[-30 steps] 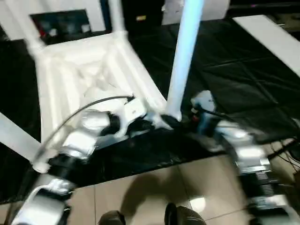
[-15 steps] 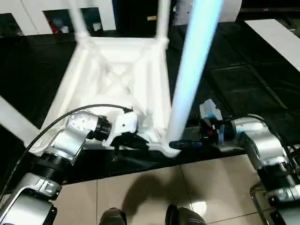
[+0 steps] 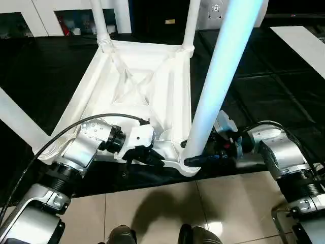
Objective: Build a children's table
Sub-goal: Rotate leg to tighten
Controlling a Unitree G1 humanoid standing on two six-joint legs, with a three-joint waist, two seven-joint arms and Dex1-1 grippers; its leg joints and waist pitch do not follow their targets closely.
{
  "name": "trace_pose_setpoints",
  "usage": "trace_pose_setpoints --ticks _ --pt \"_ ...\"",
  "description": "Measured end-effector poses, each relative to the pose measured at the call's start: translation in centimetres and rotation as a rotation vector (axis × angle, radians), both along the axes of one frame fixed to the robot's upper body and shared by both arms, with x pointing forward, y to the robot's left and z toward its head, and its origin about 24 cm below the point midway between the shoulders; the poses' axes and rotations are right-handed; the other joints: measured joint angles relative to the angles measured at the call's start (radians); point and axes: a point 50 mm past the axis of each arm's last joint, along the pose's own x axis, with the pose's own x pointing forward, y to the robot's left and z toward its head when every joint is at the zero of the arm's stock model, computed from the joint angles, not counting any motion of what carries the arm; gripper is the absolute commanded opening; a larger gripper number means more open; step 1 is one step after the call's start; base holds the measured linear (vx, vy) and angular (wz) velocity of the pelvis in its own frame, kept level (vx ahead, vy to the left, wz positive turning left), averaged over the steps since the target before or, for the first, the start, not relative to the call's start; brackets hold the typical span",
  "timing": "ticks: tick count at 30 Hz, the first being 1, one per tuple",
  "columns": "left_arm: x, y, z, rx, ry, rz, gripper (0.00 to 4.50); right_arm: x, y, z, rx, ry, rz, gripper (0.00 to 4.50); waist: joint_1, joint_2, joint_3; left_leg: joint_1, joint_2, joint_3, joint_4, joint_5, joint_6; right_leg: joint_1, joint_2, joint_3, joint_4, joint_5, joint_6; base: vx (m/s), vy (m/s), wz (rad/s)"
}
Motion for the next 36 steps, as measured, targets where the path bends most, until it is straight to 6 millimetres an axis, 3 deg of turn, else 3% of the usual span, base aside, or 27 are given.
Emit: trace_pose_setpoints --ticks 5,11,14,17,19,23,24,27,28,29,31,33,36 --pt "0.0 -0.3 0.0 -0.019 0.017 0.013 0.00 -0.3 0.3 0.0 0.017 0.028 -0.028 2.07 0.002 0.000 0.000 0.000 0.000 0.000 0.000 0.000 0.000 0.000 0.000 0.000 0.000 0.000 0.000 0.000 0.000 0.00" --pt "0.5 0.1 -0.1 -0.036 0.033 0.122 0.00 -0.5 1.0 -0.8 0.112 0.053 -0.235 2.07 -0.006 -0.001 -0.001 0.005 0.000 0.001 0.001 0.003 -0.005 0.001 0.001 0.002 0.003 -0.002 0.006 0.000 0.000 0.00" --pt "1.2 0.3 -0.3 -0.024 0.016 0.233 0.00 0.0 1.9 -1.4 0.140 0.046 -0.412 2.07 -0.029 -0.002 -0.002 0.006 0.001 0.000 0.000 0.006 -0.013 0.003 0.002 0.002 0.003 -0.002 0.007 0.000 0.000 0.00" --pt "1.9 -0.3 -0.5 -0.039 0.009 0.352 0.00 0.9 2.6 -1.6 0.156 0.039 -0.625 2.07 -0.060 -0.002 -0.002 0.006 0.001 -0.005 -0.001 0.008 -0.016 0.005 0.005 0.001 -0.010 -0.001 0.008 0.000 0.000 0.00" --pt "2.3 -0.9 -0.5 -0.048 0.006 0.402 0.00 1.4 2.9 -1.6 0.159 0.036 -0.729 2.07 -0.071 -0.002 -0.002 0.006 0.001 -0.008 -0.002 0.008 -0.016 0.008 0.008 -0.001 -0.022 -0.001 0.008 0.000 0.000 0.00" --pt "3.1 -1.9 -0.9 -0.075 0.006 0.561 0.00 2.7 4.9 -1.6 0.179 0.069 -1.019 2.07 -0.101 -0.002 -0.002 0.010 0.005 -0.014 -0.001 0.008 -0.016 0.020 0.011 -0.010 -0.041 -0.001 0.008 0.000 0.000 0.00" --pt "3.3 -2.3 -0.8 -0.075 0.001 0.593 0.00 3.1 5.3 -1.5 0.169 0.071 -1.084 2.07 -0.106 0.000 -0.002 0.010 0.007 -0.015 0.000 0.008 -0.015 0.022 0.010 -0.018 -0.049 -0.001 0.008 0.000 0.000 0.00" --pt "3.6 -3.1 -1.1 -0.099 0.004 0.686 0.00 4.2 6.5 -1.3 0.177 0.100 -1.229 2.07 -0.119 0.005 0.001 0.017 0.017 -0.016 -0.001 0.007 -0.014 0.036 0.010 -0.040 -0.074 -0.001 0.008 0.000 0.000 0.00" --pt "3.8 -3.4 -1.1 -0.103 -0.004 0.712 0.00 4.6 6.9 -1.3 0.175 0.097 -1.268 2.42 -0.122 0.005 0.001 0.016 0.018 -0.017 -0.001 0.007 -0.014 0.037 0.007 -0.046 -0.076 -0.001 0.008 0.000 0.000 0.00" --pt "3.8 -3.6 -1.1 -0.106 -0.009 0.725 0.00 4.8 7.0 -1.3 0.176 0.095 -1.289 2.42 -0.125 0.005 0.001 0.016 0.017 -0.017 -0.001 0.007 -0.013 0.037 0.004 -0.049 -0.077 -0.001 0.008 0.000 0.000 0.00" --pt "3.8 -3.7 -1.1 -0.106 -0.009 0.739 0.00 4.8 7.3 -1.3 0.192 0.085 -1.308 2.42 -0.130 0.006 0.002 0.022 0.013 -0.014 -0.002 0.005 -0.011 0.039 -0.001 -0.050 -0.074 -0.001 0.008 0.000 0.000 0.00" --pt "3.8 -3.8 -1.0 -0.109 -0.017 0.736 0.00 4.8 7.4 -1.2 0.203 0.064 -1.310 2.83 -0.129 0.009 0.004 0.022 0.013 -0.014 -0.005 0.005 -0.011 0.038 -0.002 -0.052 -0.074 -0.001 0.008 0.000 0.000 0.00" --pt "3.6 -3.7 -0.7 -0.106 -0.029 0.693 0.00 4.2 7.1 -1.3 0.241 0.031 -1.275 3.08 -0.123 0.009 0.004 0.019 0.013 -0.012 -0.009 0.005 -0.011 0.034 -0.002 -0.049 -0.072 -0.001 0.008 0.000 0.000 0.00"
